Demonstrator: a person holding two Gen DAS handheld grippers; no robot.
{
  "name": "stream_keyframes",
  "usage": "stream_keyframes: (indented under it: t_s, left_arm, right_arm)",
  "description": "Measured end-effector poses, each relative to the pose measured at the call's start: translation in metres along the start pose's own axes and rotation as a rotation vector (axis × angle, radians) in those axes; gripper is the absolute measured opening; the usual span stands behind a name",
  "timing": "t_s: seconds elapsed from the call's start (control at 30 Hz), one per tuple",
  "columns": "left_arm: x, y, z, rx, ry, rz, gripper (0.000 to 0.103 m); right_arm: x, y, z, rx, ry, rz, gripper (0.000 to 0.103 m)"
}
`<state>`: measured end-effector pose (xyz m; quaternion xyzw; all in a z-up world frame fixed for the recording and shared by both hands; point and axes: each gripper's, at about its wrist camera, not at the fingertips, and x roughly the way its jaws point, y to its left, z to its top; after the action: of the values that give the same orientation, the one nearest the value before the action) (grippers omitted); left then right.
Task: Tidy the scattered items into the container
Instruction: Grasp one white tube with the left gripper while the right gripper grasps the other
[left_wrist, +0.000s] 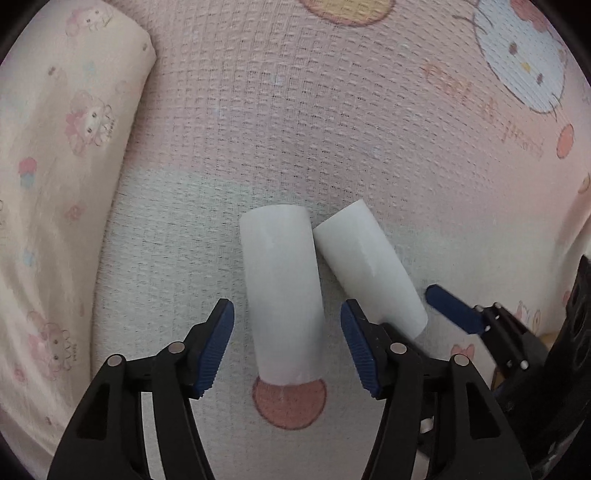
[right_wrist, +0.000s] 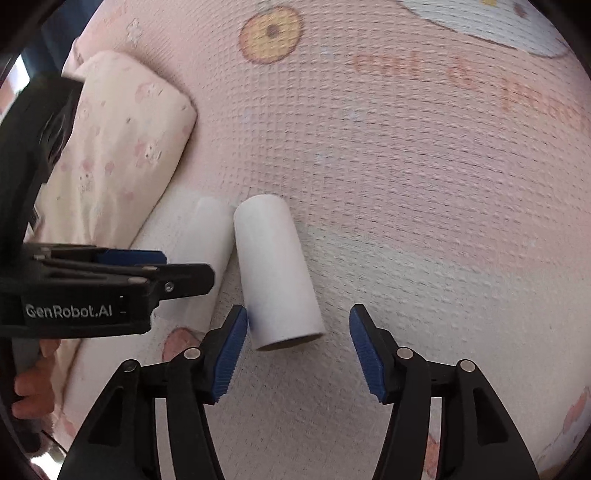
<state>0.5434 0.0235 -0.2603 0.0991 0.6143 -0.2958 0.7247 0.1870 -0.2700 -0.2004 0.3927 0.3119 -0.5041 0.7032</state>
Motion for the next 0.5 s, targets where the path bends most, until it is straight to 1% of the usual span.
stream_keyframes:
  t_s: [0.07, 0.1, 0.13, 0.27, 0.33, 0.37, 0.4, 0.43, 0.5]
  left_arm:
    - [0.000, 0.012, -0.009, -0.015, 0.000, -0.003, 0.064]
    - [-0.003, 0.033, -0.032, -0.025, -0.009, 0.008, 0.064]
    - [-0.004, 0.043, -0.046, -0.040, -0.018, 0.018, 0.064]
    - [-0.003, 0.066, -0.058, -0.110, -0.022, -0.026, 0.064]
    - [-0.003, 0.073, -0.062, -0.131, -0.017, -0.050, 0.058]
    - [-0.002, 0.075, -0.064, -0.136, -0.010, -0.058, 0.056]
    - [-0.001, 0.078, -0.066, -0.138, -0.002, -0.071, 0.052]
    - [-0.002, 0.085, -0.074, -0.138, 0.005, -0.082, 0.047]
    - [-0.001, 0.088, -0.082, -0.126, 0.004, -0.084, 0.047]
  right_arm:
    - [0.003, 0.002, -0.002, -0.019, 0.010, -0.005, 0.056]
    - [0.005, 0.003, -0.002, -0.027, 0.012, -0.006, 0.056]
    - [0.007, 0.005, -0.002, -0.036, 0.012, -0.006, 0.056]
    - [0.015, 0.012, -0.001, -0.048, 0.003, -0.004, 0.056]
    - [0.017, 0.013, -0.002, -0.043, -0.005, -0.003, 0.056]
    - [0.018, 0.013, -0.002, -0.033, -0.010, -0.001, 0.054]
    - [0.017, 0.010, -0.004, -0.016, -0.023, -0.002, 0.046]
    - [0.017, 0.009, -0.004, -0.004, -0.026, 0.006, 0.045]
    - [0.014, 0.008, -0.006, 0.004, -0.044, 0.015, 0.044]
